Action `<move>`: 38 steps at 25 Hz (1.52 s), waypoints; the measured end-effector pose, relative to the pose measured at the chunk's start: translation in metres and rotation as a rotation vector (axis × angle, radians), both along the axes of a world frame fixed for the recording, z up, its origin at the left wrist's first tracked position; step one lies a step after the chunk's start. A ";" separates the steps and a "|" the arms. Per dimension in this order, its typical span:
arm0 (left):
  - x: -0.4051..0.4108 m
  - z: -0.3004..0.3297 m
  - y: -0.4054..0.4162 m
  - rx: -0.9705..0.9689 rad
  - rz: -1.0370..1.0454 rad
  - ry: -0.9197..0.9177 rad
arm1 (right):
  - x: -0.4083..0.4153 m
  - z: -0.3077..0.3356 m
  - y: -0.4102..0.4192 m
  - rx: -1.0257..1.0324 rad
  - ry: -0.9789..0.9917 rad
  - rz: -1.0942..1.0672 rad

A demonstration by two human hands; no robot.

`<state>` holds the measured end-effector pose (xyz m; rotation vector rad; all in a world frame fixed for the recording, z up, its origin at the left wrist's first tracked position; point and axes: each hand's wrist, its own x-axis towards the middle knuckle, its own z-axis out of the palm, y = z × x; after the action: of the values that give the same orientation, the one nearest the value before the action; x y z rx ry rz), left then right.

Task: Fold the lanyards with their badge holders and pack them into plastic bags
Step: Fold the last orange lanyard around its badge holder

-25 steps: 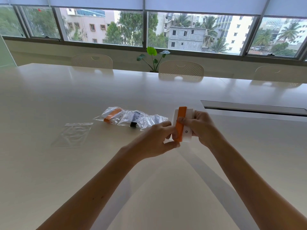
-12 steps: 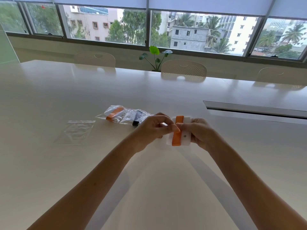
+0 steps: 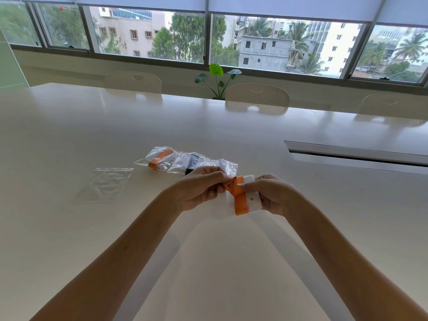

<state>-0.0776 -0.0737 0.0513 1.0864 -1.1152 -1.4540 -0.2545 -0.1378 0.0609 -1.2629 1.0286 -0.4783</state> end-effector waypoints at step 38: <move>-0.015 -0.011 0.007 -1.039 0.648 -0.993 | 0.001 0.010 0.004 -0.097 -0.212 -0.221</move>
<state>-0.0922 -0.0665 0.0407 1.1712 -1.6503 0.3207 -0.2533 -0.1340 0.0708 -1.1603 0.9779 -0.8237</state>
